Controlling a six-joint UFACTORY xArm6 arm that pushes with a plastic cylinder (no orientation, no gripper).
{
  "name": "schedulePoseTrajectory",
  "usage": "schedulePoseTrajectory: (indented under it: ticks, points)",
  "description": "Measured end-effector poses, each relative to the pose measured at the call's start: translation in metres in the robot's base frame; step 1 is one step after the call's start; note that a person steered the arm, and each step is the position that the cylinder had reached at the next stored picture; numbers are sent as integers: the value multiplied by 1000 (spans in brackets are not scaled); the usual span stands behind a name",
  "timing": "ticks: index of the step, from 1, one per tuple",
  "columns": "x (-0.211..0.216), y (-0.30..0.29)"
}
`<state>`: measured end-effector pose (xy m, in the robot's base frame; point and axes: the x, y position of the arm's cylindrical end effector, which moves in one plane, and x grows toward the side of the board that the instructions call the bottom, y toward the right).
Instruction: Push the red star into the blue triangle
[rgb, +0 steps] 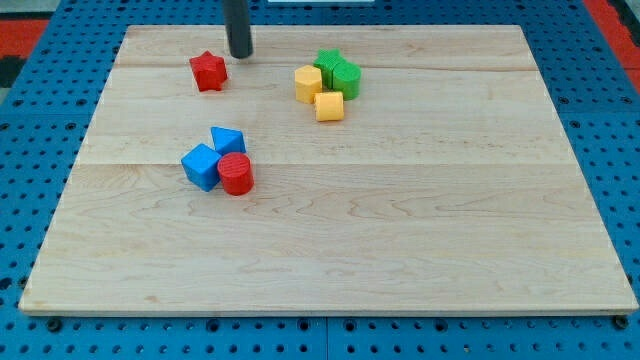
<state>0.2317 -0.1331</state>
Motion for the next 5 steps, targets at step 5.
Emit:
schedulePoseTrajectory:
  ticks: [5]
  points:
    - [110, 2]
